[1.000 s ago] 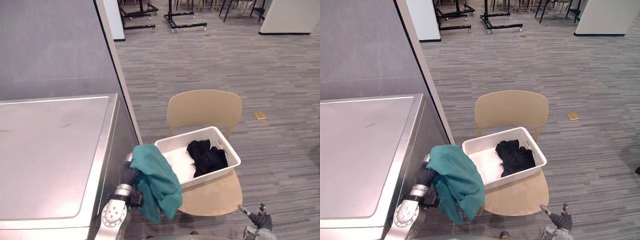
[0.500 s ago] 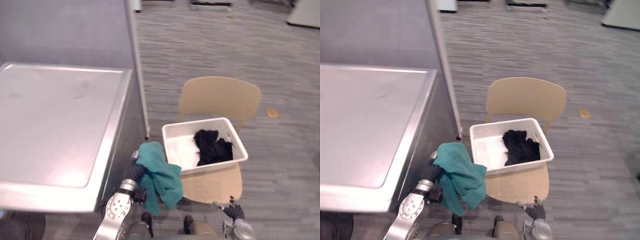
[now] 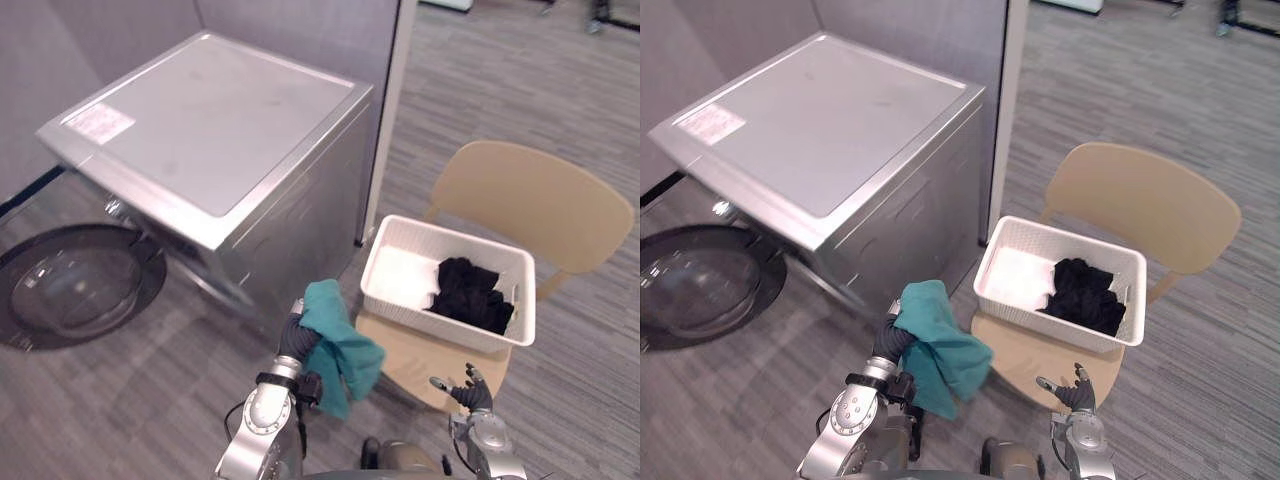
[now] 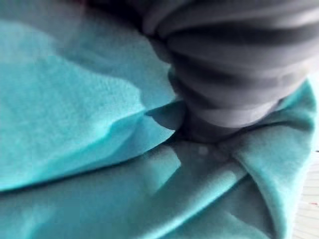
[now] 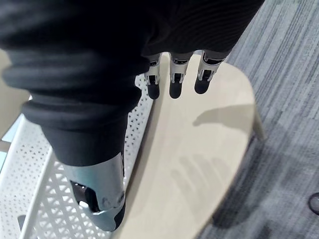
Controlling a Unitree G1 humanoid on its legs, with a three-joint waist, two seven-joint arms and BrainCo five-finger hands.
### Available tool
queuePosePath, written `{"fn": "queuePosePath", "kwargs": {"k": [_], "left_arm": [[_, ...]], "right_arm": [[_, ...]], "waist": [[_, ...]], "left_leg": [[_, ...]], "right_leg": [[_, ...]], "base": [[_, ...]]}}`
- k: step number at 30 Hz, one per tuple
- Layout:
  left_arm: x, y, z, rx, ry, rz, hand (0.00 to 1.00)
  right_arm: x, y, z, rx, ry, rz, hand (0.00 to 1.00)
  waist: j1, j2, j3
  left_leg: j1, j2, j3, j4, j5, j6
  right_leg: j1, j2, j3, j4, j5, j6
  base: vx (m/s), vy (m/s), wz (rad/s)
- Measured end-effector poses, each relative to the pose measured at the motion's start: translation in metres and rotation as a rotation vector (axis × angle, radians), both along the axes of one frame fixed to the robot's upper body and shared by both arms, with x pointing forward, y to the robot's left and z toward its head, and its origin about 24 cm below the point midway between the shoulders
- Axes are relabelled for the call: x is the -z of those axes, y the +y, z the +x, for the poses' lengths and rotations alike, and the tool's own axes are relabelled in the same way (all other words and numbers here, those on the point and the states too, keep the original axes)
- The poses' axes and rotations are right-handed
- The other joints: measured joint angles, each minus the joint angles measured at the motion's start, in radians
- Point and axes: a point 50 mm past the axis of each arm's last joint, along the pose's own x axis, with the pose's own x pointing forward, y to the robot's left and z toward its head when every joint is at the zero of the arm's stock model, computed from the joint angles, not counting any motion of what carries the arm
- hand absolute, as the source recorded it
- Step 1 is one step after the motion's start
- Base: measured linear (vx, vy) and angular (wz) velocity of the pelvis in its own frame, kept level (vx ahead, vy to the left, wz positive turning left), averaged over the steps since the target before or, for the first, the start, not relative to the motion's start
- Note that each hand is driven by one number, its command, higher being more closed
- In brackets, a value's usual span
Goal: Pick up the laundry basket with both hands and put the clothes into the washing machine.
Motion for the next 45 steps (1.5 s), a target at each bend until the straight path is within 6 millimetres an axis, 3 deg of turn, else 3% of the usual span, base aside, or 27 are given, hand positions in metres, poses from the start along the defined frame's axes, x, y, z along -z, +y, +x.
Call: {"fn": "queuePosePath", "kwargs": {"k": [3,5,6,7,8,11,17,20,21,22,25,26,27,29,30,32,33,34,35,36,37,38,39,40,41,43,45], "left_arm": [[0.000,-0.001,-0.001,0.010,0.001,-0.002,1.00],[0.001,-0.005,-0.002,0.026,0.007,-0.005,1.00],[0.003,-0.009,-0.002,0.040,0.013,-0.008,1.00],[0.006,-0.007,-0.002,0.041,0.023,0.000,1.00],[0.009,-0.003,-0.002,0.036,0.033,0.014,1.00],[0.020,0.015,-0.005,-0.003,0.075,0.071,1.00],[0.035,0.037,-0.019,-0.086,0.155,0.092,1.00],[0.043,0.043,-0.023,-0.110,0.195,0.103,1.00],[0.043,0.043,-0.023,-0.115,0.196,0.098,1.00],[0.042,0.041,-0.021,-0.121,0.189,0.085,1.00],[0.040,0.036,-0.018,-0.128,0.181,0.054,1.00],[0.039,0.034,-0.017,-0.130,0.181,0.040,1.00],[0.036,0.031,-0.013,-0.133,0.173,0.011,1.00],[0.033,0.032,-0.010,-0.134,0.157,0.011,1.00],[0.032,0.033,-0.009,-0.140,0.152,0.012,1.00],[0.032,0.034,-0.010,-0.150,0.150,0.007,1.00],[0.031,0.037,-0.010,-0.169,0.148,0.003,1.00],[0.031,0.039,-0.010,-0.179,0.148,0.005,1.00],[0.029,0.041,-0.009,-0.189,0.140,0.006,1.00],[0.028,0.043,-0.008,-0.194,0.134,0.013,1.00],[0.028,0.046,-0.006,-0.199,0.130,0.028,1.00],[0.030,0.048,-0.003,-0.198,0.140,0.044,1.00],[0.030,0.049,-0.001,-0.195,0.144,0.054,1.00],[0.031,0.052,0.001,-0.193,0.144,0.071,1.00],[0.031,0.056,0.000,-0.195,0.140,0.099,1.00],[0.030,0.059,0.001,-0.191,0.129,0.129,1.00],[0.029,0.059,0.002,-0.191,0.123,0.137,1.00]], "right_arm": [[0.005,0.004,-0.008,0.001,0.022,0.015,0.00],[0.008,0.005,-0.015,0.013,0.038,0.022,0.00],[0.008,0.001,-0.019,0.033,0.046,0.020,0.00],[0.010,0.001,-0.022,0.052,0.052,0.030,0.00],[0.011,0.006,-0.020,0.057,0.053,0.049,0.00],[0.014,0.014,-0.022,0.059,0.059,0.077,0.00],[0.015,0.013,-0.024,0.060,0.066,0.077,0.00],[0.016,0.014,-0.026,0.055,0.075,0.075,0.00],[0.016,0.013,-0.026,0.054,0.078,0.073,0.00],[0.017,0.010,-0.028,0.053,0.087,0.065,0.00],[0.019,0.006,-0.032,0.048,0.114,0.050,0.00],[0.019,0.003,-0.033,0.047,0.123,0.040,0.00],[0.018,-0.004,-0.033,0.049,0.129,0.022,0.00],[0.017,-0.007,-0.031,0.049,0.125,0.010,0.00],[0.016,-0.009,-0.029,0.047,0.121,0.003,0.00],[0.014,-0.013,-0.028,0.038,0.119,-0.012,0.00],[0.011,-0.016,-0.022,0.022,0.109,-0.029,0.00],[0.011,-0.017,-0.020,0.018,0.107,-0.031,0.00],[0.011,-0.010,-0.018,0.005,0.102,-0.018,0.00],[0.012,-0.006,-0.018,-0.004,0.105,-0.011,0.00],[0.013,-0.002,-0.016,-0.017,0.102,-0.001,0.00],[0.012,0.000,-0.011,-0.024,0.095,0.005,0.00],[0.011,0.001,-0.010,-0.025,0.092,0.007,0.00],[0.012,0.004,-0.010,-0.024,0.095,0.015,0.00],[0.012,0.009,-0.009,-0.023,0.088,0.028,0.00],[0.008,0.015,-0.005,-0.027,0.053,0.041,0.00],[0.005,0.017,-0.001,-0.030,0.029,0.045,0.00]], "waist": [[-0.006,0.016,-0.011],[-0.026,0.028,-0.031],[-0.039,0.063,-0.055],[-0.050,0.080,-0.070],[-0.044,0.073,-0.072],[-0.022,0.057,-0.075],[-0.021,0.061,-0.089],[-0.017,0.057,-0.085],[-0.020,0.049,-0.080],[-0.019,0.060,-0.078],[-0.011,0.043,-0.057],[-0.007,0.039,-0.053],[-0.004,0.021,-0.042],[-0.004,-0.014,-0.022],[-0.002,-0.034,-0.016],[0.005,-0.029,-0.016],[0.012,-0.004,-0.021],[0.009,-0.007,-0.020],[0.006,-0.027,-0.029],[0.006,-0.041,-0.036],[0.008,-0.050,-0.039],[0.005,-0.049,-0.037],[0.003,-0.046,-0.036],[0.001,-0.042,-0.033],[-0.003,-0.034,-0.027],[-0.034,-0.015,-0.016],[-0.053,-0.011,-0.013]], "left_leg": [[0.122,0.045,0.079,0.069,-0.114,0.014],[0.233,0.042,0.121,-0.083,-0.124,0.005],[0.290,0.039,0.136,-0.240,-0.111,-0.020],[0.299,0.045,0.132,-0.331,-0.103,-0.035],[0.293,0.036,0.128,-0.360,-0.090,-0.047],[0.318,0.007,0.137,-0.357,-0.083,-0.037],[0.317,-0.026,0.135,-0.372,-0.069,-0.014],[0.284,-0.028,0.107,-0.351,-0.074,-0.011],[0.262,-0.026,0.103,-0.334,-0.089,-0.010],[0.215,-0.024,0.098,-0.291,-0.108,-0.003],[0.137,0.054,0.265,-0.184,-0.145,0.042],[0.119,0.082,0.331,-0.151,-0.156,0.060],[0.070,0.096,0.381,-0.074,-0.170,0.072],[0.021,0.090,0.390,-0.026,-0.170,0.072],[-0.030,0.094,0.377,-0.058,-0.159,0.057],[-0.074,0.113,0.361,-0.129,-0.128,0.017],[-0.108,0.152,0.359,-0.129,-0.089,-0.003],[-0.117,0.153,0.364,-0.082,-0.046,-0.004],[-0.155,0.140,0.377,0.051,-0.068,0.029],[-0.183,0.134,0.380,0.136,-0.134,0.037],[-0.209,0.122,0.386,0.252,-0.252,0.054],[-0.188,0.092,0.408,0.288,-0.315,0.076],[-0.163,0.075,0.421,0.282,-0.335,0.078],[-0.089,0.036,0.433,0.237,-0.354,0.080],[0.006,0.004,0.443,0.162,-0.354,0.089],[0.132,-0.034,0.456,0.046,-0.341,0.106],[0.230,-0.073,0.473,-0.036,-0.341,0.107]], "right_leg": [[0.023,-0.003,-0.061,-0.073,0.062,0.004],[0.021,-0.013,-0.107,-0.098,0.079,0.026],[0.014,-0.007,-0.139,-0.122,0.095,0.044],[0.008,-0.001,-0.168,-0.150,0.124,0.054],[0.009,0.001,-0.175,-0.190,0.165,0.059],[0.066,-0.011,-0.161,-0.268,0.223,0.078],[0.107,-0.030,-0.155,-0.356,0.280,0.101],[0.103,-0.037,-0.183,-0.363,0.274,0.103],[0.097,-0.038,-0.191,-0.361,0.269,0.105],[0.085,-0.042,-0.224,-0.351,0.253,0.111],[0.076,-0.067,-0.308,-0.343,0.249,0.113],[0.075,-0.084,-0.336,-0.327,0.240,0.118],[0.082,-0.139,-0.385,-0.291,0.223,0.130],[0.112,-0.209,-0.434,-0.267,0.200,0.164],[0.143,-0.260,-0.464,-0.260,0.191,0.201],[0.171,-0.286,-0.477,-0.262,0.191,0.253],[0.201,-0.297,-0.483,-0.261,0.188,0.312],[0.218,-0.314,-0.481,-0.264,0.186,0.319],[0.240,-0.351,-0.473,-0.274,0.181,0.321],[0.248,-0.372,-0.469,-0.278,0.182,0.318],[0.245,-0.427,-0.442,-0.213,0.204,0.293],[0.176,-0.509,-0.386,-0.046,0.200,0.147],[0.133,-0.542,-0.349,0.065,0.185,0.056],[0.051,-0.563,-0.273,0.284,0.152,-0.055],[-0.031,-0.494,-0.141,0.443,0.091,0.023],[-0.096,-0.378,-0.099,0.549,0.010,0.075],[-0.168,-0.314,-0.200,0.546,-0.061,0.058]], "base": [[-0.19,0.049,0.58],[-0.18,0.127,0.91],[-0.17,0.190,0.94],[-0.19,0.239,0.80],[-0.15,0.190,0.40],[-0.11,0.146,-0.01],[-0.10,0.080,0.02],[-0.06,0.008,0.15],[-0.04,0.017,0.58],[-0.01,0.014,0.84],[0.03,0.007,0.90],[0.06,0.157,1.16],[0.06,0.204,1.21],[0.07,0.232,1.21],[0.11,0.261,1.04],[0.20,0.393,0.53],[0.26,0.454,0.17],[0.38,0.591,0.12],[0.27,0.393,0.13],[0.50,0.613,0.08],[0.49,0.568,-0.06],[0.58,0.678,-0.11],[0.49,0.559,-0.12],[0.51,0.486,-0.21],[0.51,0.447,-0.19],[0.48,0.350,-0.02],[0.47,0.271,-0.10]]}}
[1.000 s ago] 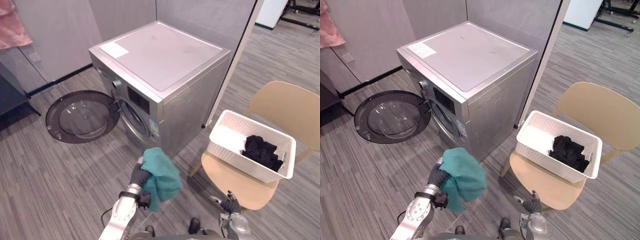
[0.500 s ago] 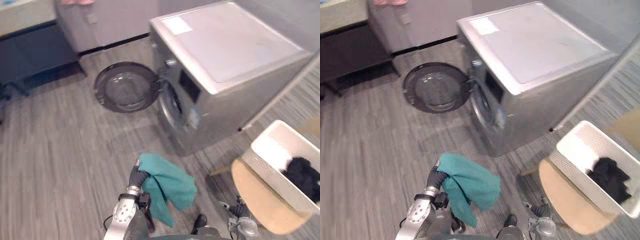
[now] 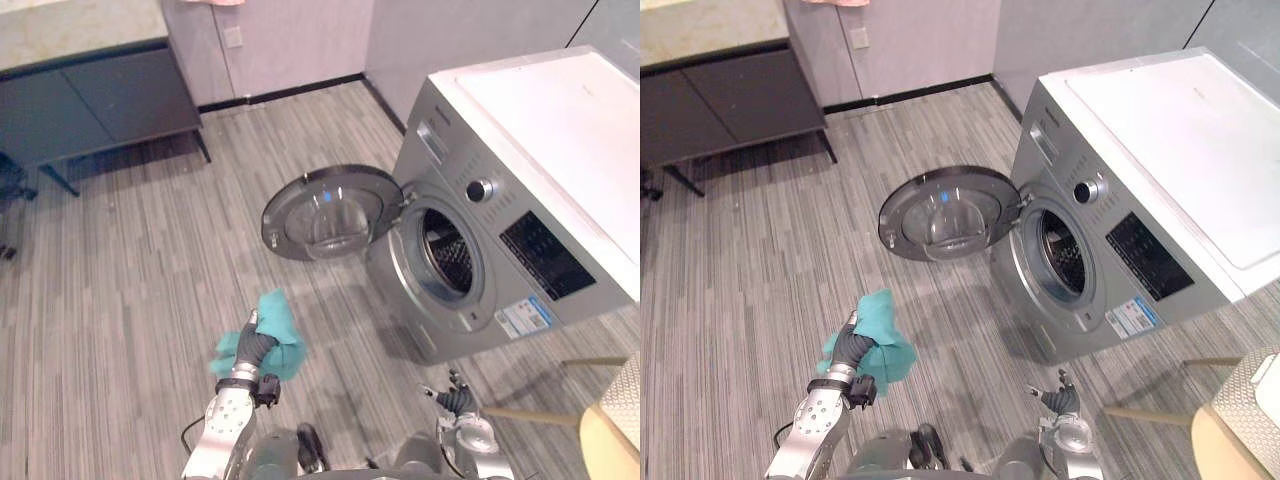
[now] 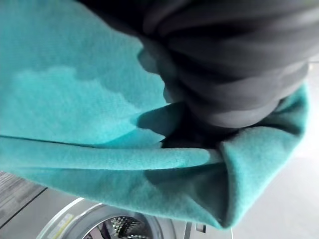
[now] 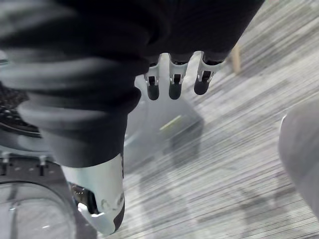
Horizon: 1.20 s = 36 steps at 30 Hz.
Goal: Pick up the laundry basket with both hands and put the clothes into the washing machine.
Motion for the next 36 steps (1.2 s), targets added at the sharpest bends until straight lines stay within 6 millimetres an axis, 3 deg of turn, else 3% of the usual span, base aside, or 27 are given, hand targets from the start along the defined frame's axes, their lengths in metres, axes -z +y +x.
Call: {"fn": "queuePosePath", "kwargs": {"k": [1,3,4,5,6,8,10,11,13,15,18,20,21,22,23,24,26,29,33,35,36], "left_arm": [[-0.002,-0.002,0.002,-0.002,-0.008,-0.008,1.00],[-0.004,-0.004,0.006,-0.017,-0.022,-0.031,1.00],[-0.003,-0.003,0.004,-0.021,-0.017,-0.032,1.00],[-0.001,-0.002,0.001,-0.018,-0.005,-0.025,1.00],[0.013,-0.005,-0.004,-0.023,0.065,-0.041,1.00],[0.013,-0.011,-0.005,-0.005,0.070,-0.058,1.00],[0.012,-0.014,-0.004,0.020,0.068,-0.062,1.00],[0.013,-0.017,-0.005,0.039,0.069,-0.069,1.00],[0.012,-0.024,-0.005,0.071,0.066,-0.074,1.00],[0.014,-0.027,-0.008,0.066,0.078,-0.091,1.00],[0.016,-0.032,-0.011,0.083,0.091,-0.094,1.00],[0.017,-0.033,-0.012,0.087,0.094,-0.095,1.00],[0.017,-0.033,-0.012,0.087,0.094,-0.095,1.00],[0.019,-0.034,-0.011,0.089,0.101,-0.093,1.00],[0.020,-0.036,-0.010,0.090,0.106,-0.098,1.00],[0.021,-0.036,-0.009,0.093,0.108,-0.096,1.00],[0.020,-0.034,-0.009,0.096,0.105,-0.087,1.00],[0.020,-0.033,-0.008,0.094,0.103,-0.082,1.00],[0.021,-0.030,-0.009,0.095,0.107,-0.068,1.00],[0.021,-0.028,-0.010,0.088,0.110,-0.067,1.00],[0.021,-0.027,-0.009,0.082,0.109,-0.065,1.00]], "right_arm": [[-0.002,0.000,0.003,-0.001,-0.011,-0.002,0.00],[-0.003,0.001,0.007,-0.005,-0.021,0.000,0.00],[-0.002,0.004,0.005,-0.011,-0.016,0.007,0.00],[0.000,0.006,0.001,-0.014,-0.005,0.015,0.00],[0.002,-0.004,-0.004,-0.024,0.021,-0.004,0.00],[0.002,-0.007,-0.005,-0.013,0.022,-0.006,0.00],[0.006,-0.007,-0.014,-0.005,0.045,-0.005,0.00],[0.006,-0.008,-0.019,-0.002,0.049,-0.006,0.00],[0.001,-0.009,-0.020,0.001,0.018,-0.014,0.00],[-0.005,-0.010,-0.015,0.002,-0.017,-0.021,0.00],[-0.008,-0.009,-0.008,-0.004,-0.035,-0.020,0.00],[-0.007,-0.008,-0.006,-0.005,-0.033,-0.016,0.00],[-0.006,-0.007,-0.007,-0.004,-0.030,-0.015,0.00],[-0.005,-0.007,-0.008,-0.002,-0.025,-0.013,0.00],[-0.006,-0.007,-0.008,0.003,-0.028,-0.012,0.00],[-0.006,-0.006,-0.007,0.005,-0.029,-0.009,0.00],[-0.002,0.002,-0.015,0.014,-0.018,0.019,0.00],[-0.002,0.006,-0.014,0.011,-0.019,0.030,0.00],[-0.003,0.010,-0.011,0.008,-0.030,0.040,0.00],[-0.003,0.010,-0.009,-0.001,-0.028,0.036,0.00],[-0.003,0.011,-0.002,-0.009,-0.033,0.037,0.00]], "waist": [[-0.002,0.013,0.008],[-0.002,0.030,0.018],[0.000,0.009,0.008],[-0.002,-0.024,-0.007],[0.000,-0.002,-0.026],[-0.009,0.007,-0.026],[-0.010,0.012,-0.021],[-0.007,0.011,-0.020],[0.003,0.007,-0.019],[0.007,0.008,-0.018],[0.029,0.009,-0.016],[0.035,0.005,-0.011],[0.035,0.003,-0.010],[0.035,0.006,-0.010],[0.032,0.025,-0.002],[0.033,0.029,0.006],[0.033,0.012,-0.003],[0.042,0.011,-0.007],[0.055,0.010,-0.007],[0.055,0.012,-0.008],[0.054,0.013,-0.008]], "left_leg": [[0.053,-0.008,0.020,-0.037,-0.006,-0.010],[0.123,-0.021,0.051,-0.080,-0.016,-0.030],[0.163,-0.067,0.071,-0.104,-0.029,-0.051],[0.188,-0.103,0.077,-0.106,-0.036,-0.063],[0.211,-0.111,0.065,-0.063,-0.071,-0.095],[0.208,-0.063,0.080,0.009,-0.082,-0.099],[0.203,0.047,0.079,0.154,-0.084,-0.102],[0.186,0.127,0.079,0.286,-0.083,-0.099],[0.108,0.265,0.072,0.537,-0.072,-0.073],[0.019,0.312,-0.012,0.616,-0.073,-0.073],[-0.060,0.236,-0.199,0.473,-0.073,-0.074],[-0.088,0.125,-0.380,0.297,-0.072,-0.083],[-0.093,0.094,-0.428,0.257,-0.072,-0.084],[-0.099,0.054,-0.506,0.172,-0.055,-0.104],[-0.085,0.050,-0.533,0.043,0.047,-0.115],[-0.073,0.055,-0.520,0.032,0.125,-0.096],[-0.013,0.034,-0.442,-0.015,0.129,-0.091],[0.001,0.013,-0.364,-0.027,0.131,-0.086],[0.032,0.010,-0.290,-0.061,0.138,-0.073],[0.045,0.015,-0.263,-0.092,0.139,-0.066],[0.050,0.019,-0.239,-0.123,0.145,-0.043]], "right_leg": [[-0.050,0.051,-0.091,-0.041,-0.026,-0.026],[-0.099,0.139,-0.307,-0.174,-0.016,-0.092],[-0.096,0.221,-0.423,-0.351,0.057,-0.190],[-0.094,0.261,-0.443,-0.432,0.117,-0.241],[-0.063,0.334,-0.412,-0.541,0.128,-0.303],[-0.023,0.357,-0.360,-0.577,0.126,-0.291],[0.061,0.398,-0.319,-0.614,0.110,-0.273],[0.122,0.416,-0.286,-0.635,0.103,-0.258],[0.202,0.428,-0.221,-0.674,0.102,-0.234],[0.246,0.436,-0.145,-0.716,0.118,-0.212],[0.281,0.437,-0.015,-0.760,0.146,-0.184],[0.308,0.430,0.081,-0.768,0.171,-0.150],[0.312,0.426,0.107,-0.767,0.175,-0.144],[0.316,0.423,0.152,-0.760,0.180,-0.134],[0.332,0.431,0.193,-0.760,0.182,-0.100],[0.345,0.436,0.221,-0.760,0.176,-0.086],[0.342,0.400,0.294,-0.748,0.174,-0.040],[0.321,0.369,0.374,-0.750,0.181,-0.005],[0.307,0.362,0.448,-0.757,0.195,0.017],[0.281,0.360,0.435,-0.753,0.196,0.025],[0.252,0.337,0.361,-0.735,0.168,0.043]], "base": [[0.47,0.206,-0.34],[0.53,0.224,-0.44],[0.48,0.205,-0.47],[0.52,0.189,-0.81],[0.59,0.285,-0.90],[0.47,0.255,-0.83],[0.36,0.155,-0.63],[0.27,0.098,-0.78],[0.27,0.103,-0.85],[0.22,0.130,-1.07],[0.19,0.175,-1.33],[0.28,0.265,-1.37],[0.26,0.270,-1.26],[0.22,0.291,-1.27],[0.21,0.299,-1.26],[0.23,0.347,-1.10],[0.21,0.320,-0.79],[0.07,0.213,-0.65],[-0.01,0.111,-0.60],[-0.06,-0.001,-0.50],[-0.08,-0.027,-0.54]]}}
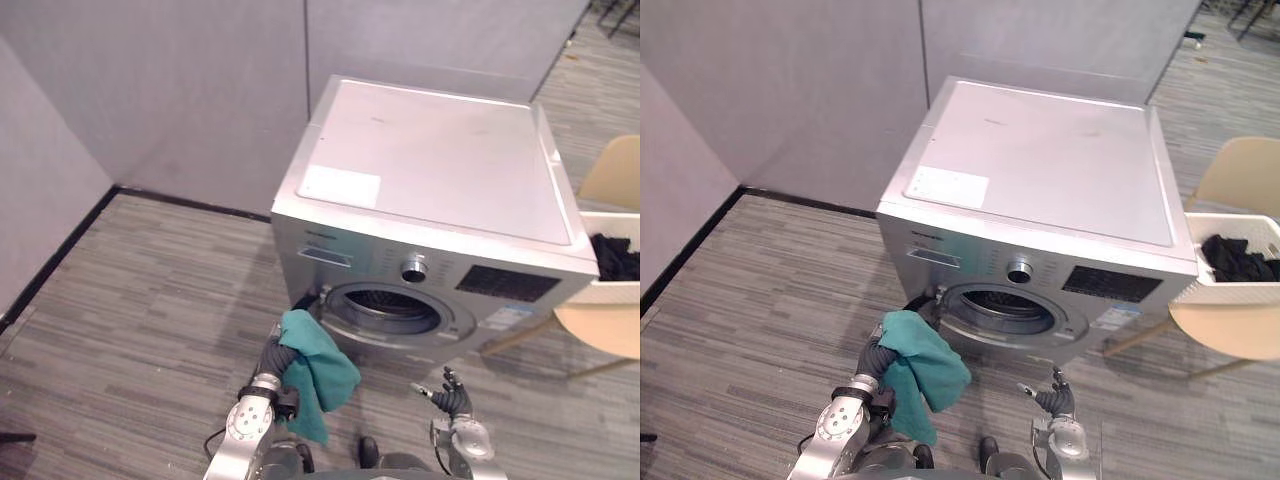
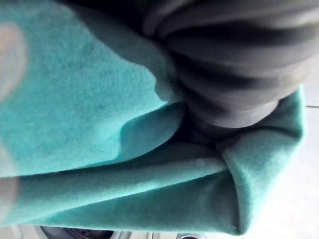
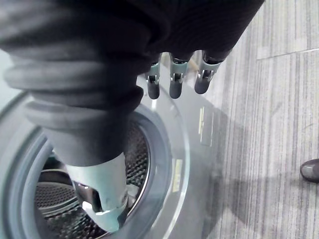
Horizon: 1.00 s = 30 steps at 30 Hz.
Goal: Pick up the laundry basket with both hands and put the clothes into the washing machine.
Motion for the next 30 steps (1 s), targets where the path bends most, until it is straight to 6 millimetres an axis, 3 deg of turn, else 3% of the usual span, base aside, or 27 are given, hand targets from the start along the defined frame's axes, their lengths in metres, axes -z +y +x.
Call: {"fn": "queuePosePath", "kwargs": {"k": [3,4,6,12,14,17,18,20,21,24,30], "left_arm": [[0.002,0.002,-0.001,-0.008,0.009,0.005,1.00],[0.002,0.003,-0.001,-0.009,0.009,0.006,1.00],[0.002,0.002,0.000,-0.011,0.008,0.002,1.00],[0.004,0.003,0.002,-0.020,0.014,0.009,1.00],[0.005,0.009,0.001,-0.043,0.022,0.021,1.00],[0.007,0.016,0.000,-0.062,0.033,0.036,1.00],[0.009,0.017,-0.003,-0.067,0.044,0.036,1.00],[0.011,0.021,-0.006,-0.082,0.056,0.042,1.00],[0.011,0.019,-0.005,-0.089,0.054,0.028,1.00],[0.007,0.013,0.002,-0.089,0.036,0.006,1.00],[0.014,0.014,0.003,-0.073,0.067,0.028,1.00]], "right_arm": [[0.004,0.000,-0.003,-0.010,0.028,-0.002,0.00],[0.006,-0.003,-0.005,-0.014,0.043,-0.013,0.00],[0.005,-0.009,-0.005,-0.017,0.045,-0.030,0.00],[0.007,-0.020,-0.009,-0.036,0.076,-0.077,0.00],[0.007,-0.013,-0.006,-0.065,0.072,-0.068,0.00],[0.012,-0.011,-0.015,-0.057,0.104,-0.059,0.00],[0.012,-0.012,-0.015,-0.055,0.105,-0.061,0.00],[0.012,-0.017,-0.016,-0.048,0.106,-0.071,0.00],[0.010,-0.020,-0.012,-0.034,0.094,-0.074,0.00],[0.006,-0.031,-0.009,0.005,0.081,-0.088,0.00],[0.010,-0.025,-0.012,0.014,0.092,-0.062,0.00]], "waist": [[-0.004,0.004,0.000],[-0.021,0.009,-0.001],[-0.026,0.019,-0.004],[-0.026,0.031,-0.013],[-0.029,0.026,-0.011],[0.001,0.028,0.005],[0.002,0.032,0.005],[0.006,0.023,0.011],[0.005,0.030,0.009],[0.000,0.061,0.002],[0.003,0.043,0.007]], "left_leg": [[0.001,0.007,0.012,-0.005,0.004,-0.001],[0.003,0.008,0.004,-0.014,0.010,-0.010],[0.007,0.007,0.004,-0.033,0.016,-0.020],[0.013,0.030,0.012,-0.011,-0.006,-0.032],[-0.044,0.081,-0.001,0.108,-0.056,-0.049],[-0.135,0.183,-0.010,0.408,-0.063,-0.045],[-0.134,0.192,-0.020,0.439,-0.061,-0.042],[-0.147,0.176,-0.052,0.486,-0.047,-0.032],[-0.133,0.118,-0.117,0.372,-0.055,-0.039],[-0.058,0.073,-0.149,0.110,-0.051,-0.048],[-0.003,0.044,-0.136,0.046,-0.034,-0.050]], "right_leg": [[-0.026,-0.045,-0.139,0.034,0.004,0.007],[-0.029,-0.046,-0.148,0.042,0.002,0.003],[-0.037,-0.043,-0.147,0.045,0.003,0.002],[-0.014,-0.024,-0.149,0.024,0.003,0.002],[0.002,0.004,-0.183,0.002,-0.015,-0.016],[0.090,0.063,-0.199,-0.059,0.009,-0.044],[0.112,0.070,-0.193,-0.067,0.010,-0.051],[0.146,0.070,-0.171,-0.082,0.007,-0.060],[0.128,0.054,-0.166,-0.072,0.007,-0.060],[0.065,0.038,-0.158,-0.052,0.016,-0.047],[0.061,0.009,-0.147,-0.007,-0.002,-0.029]], "base": [[-0.04,-0.064,-0.23],[0.00,-0.103,0.11],[0.02,-0.063,-0.01],[0.05,-0.025,-0.03],[0.06,-0.051,0.15],[0.03,-0.071,0.02],[0.10,-0.062,-0.19],[0.09,0.027,-0.11],[0.05,0.047,-0.15],[0.09,0.061,-0.11],[0.05,0.068,-0.04]]}}
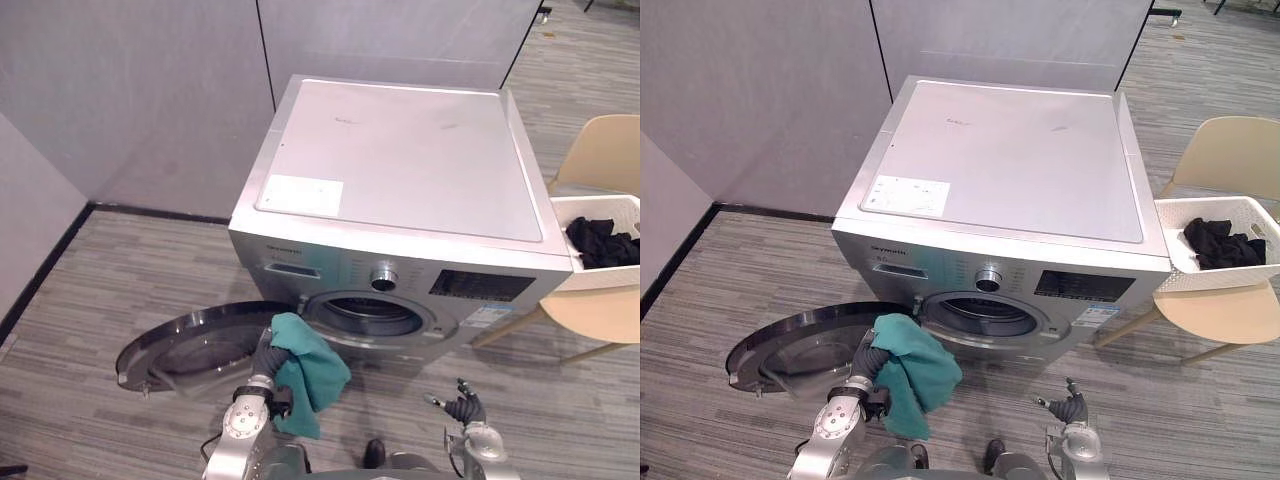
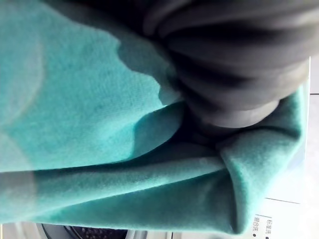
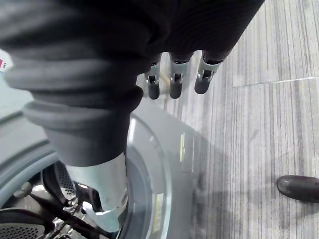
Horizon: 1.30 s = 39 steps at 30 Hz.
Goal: Pick up the laundry basket with both hands and put the clothes into the washing machine.
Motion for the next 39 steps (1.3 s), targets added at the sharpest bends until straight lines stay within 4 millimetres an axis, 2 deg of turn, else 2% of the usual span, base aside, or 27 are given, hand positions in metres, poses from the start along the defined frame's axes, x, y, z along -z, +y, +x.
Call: {"fn": "queuePosePath", "kwargs": {"k": [2,7,9,11,13,14,15,18,23,29,32,35,36,38,39], "left_arm": [[0.005,0.002,-0.002,0.003,0.023,0.013,1.00],[0.022,0.009,-0.009,-0.018,0.111,0.027,1.00],[0.019,0.008,0.002,-0.015,0.096,0.026,1.00],[0.006,0.007,0.021,-0.033,0.038,-0.001,1.00],[-0.010,0.005,0.042,-0.070,-0.029,-0.058,1.00],[-0.021,0.001,0.054,-0.094,-0.067,-0.104,1.00],[-0.031,-0.001,0.066,-0.112,-0.103,-0.136,1.00],[-0.053,-0.007,0.086,-0.124,-0.175,-0.187,1.00],[-0.094,-0.019,0.119,-0.151,-0.288,-0.290,1.00],[-0.135,-0.029,0.145,-0.183,-0.375,-0.499,1.00],[-0.164,-0.036,0.157,-0.173,-0.431,-0.581,1.00],[-0.213,-0.034,0.172,-0.177,-0.543,-0.674,1.00],[-0.223,-0.033,0.175,-0.177,-0.565,-0.677,1.00],[-0.263,-0.029,0.184,-0.178,-0.657,-0.704,1.00],[-0.271,-0.027,0.185,-0.180,-0.676,-0.711,1.00]], "right_arm": [[-0.001,0.001,0.003,-0.007,-0.008,0.004,0.00],[-0.003,0.005,0.011,-0.015,-0.027,0.013,0.00],[-0.010,0.006,0.027,-0.026,-0.070,0.010,0.00],[-0.018,0.010,0.043,-0.025,-0.118,0.019,0.00],[-0.034,0.011,0.059,-0.001,-0.207,0.017,0.00],[-0.044,0.013,0.068,0.007,-0.267,0.018,0.00],[-0.057,0.013,0.079,0.014,-0.332,0.014,0.00],[-0.075,0.018,0.094,0.040,-0.425,0.033,0.00],[-0.111,0.033,0.118,0.118,-0.606,0.115,0.00],[-0.127,0.036,0.126,0.187,-0.702,0.160,0.00],[-0.133,0.038,0.127,0.205,-0.734,0.178,0.00],[-0.135,0.039,0.126,0.217,-0.764,0.194,0.00],[-0.135,0.039,0.126,0.218,-0.767,0.194,0.00],[-0.139,0.040,0.124,0.224,-0.788,0.207,0.00],[-0.140,0.040,0.124,0.224,-0.795,0.209,0.00]], "waist": [[-0.001,0.001,0.000],[0.001,-0.003,0.010],[-0.002,-0.007,0.057],[-0.004,-0.030,0.120],[-0.004,-0.037,0.150],[-0.004,-0.042,0.165],[-0.004,-0.045,0.198],[-0.005,-0.052,0.235],[-0.004,-0.054,0.246],[-0.018,-0.056,0.249],[-0.033,-0.061,0.252],[-0.056,-0.072,0.263],[-0.059,-0.073,0.264],[-0.066,-0.080,0.269],[-0.068,-0.081,0.269]], "left_leg": [[0.018,-0.015,0.017,-0.036,0.012,0.008],[0.012,-0.012,0.068,-0.041,0.012,0.008],[-0.072,-0.002,0.077,0.044,0.011,0.008],[-0.173,0.006,0.078,0.161,0.006,0.011],[-0.338,0.043,0.078,0.338,-0.061,0.018],[-0.410,0.062,0.082,0.417,-0.129,0.030],[-0.484,0.081,0.081,0.506,-0.171,0.037],[-0.616,0.107,0.078,0.645,-0.219,0.044],[-0.878,0.165,0.075,0.844,-0.254,0.053],[-1.070,0.212,0.061,1.020,-0.300,0.063],[-1.142,0.219,0.054,1.089,-0.316,0.070],[-1.203,0.232,0.042,1.153,-0.331,0.069],[-1.212,0.233,0.041,1.160,-0.332,0.070],[-1.244,0.244,0.039,1.182,-0.333,0.072],[-1.251,0.247,0.038,1.185,-0.333,0.072]], "right_leg": [[-0.004,-0.013,0.012,-0.001,-0.002,0.004],[-0.059,-0.013,0.057,0.040,-0.010,0.015],[-0.166,-0.015,0.061,0.151,-0.015,0.014],[-0.273,-0.029,0.056,0.272,-0.037,0.015],[-0.430,-0.026,0.048,0.416,-0.085,0.007],[-0.512,-0.023,0.045,0.497,-0.141,-0.005],[-0.595,-0.024,0.044,0.595,-0.170,-0.009],[-0.734,-0.028,0.046,0.732,-0.214,-0.007],[-1.005,-0.010,0.052,0.908,-0.223,-0.022],[-1.208,0.006,0.058,1.068,-0.240,-0.029],[-1.284,0.006,0.063,1.134,-0.253,-0.025],[-1.343,0.008,0.061,1.187,-0.256,-0.030],[-1.351,0.008,0.060,1.193,-0.256,-0.030],[-1.382,0.006,0.054,1.207,-0.255,-0.031],[-1.388,0.005,0.051,1.208,-0.255,-0.031]], "base": [[0.01,0.051,-0.15],[-0.02,0.018,-0.30],[-0.13,-0.018,-0.38],[-0.24,-0.017,-0.14],[-0.28,-0.013,-0.14],[-0.23,0.001,-0.24],[-0.24,-0.011,-0.22],[-0.24,-0.030,-0.13],[-0.16,-0.027,-0.18],[-0.12,-0.030,-0.16],[-0.14,-0.026,-0.07],[-0.10,-0.015,-0.06],[-0.11,-0.015,-0.05],[-0.08,-0.012,-0.12],[-0.04,-0.007,-0.12]]}}
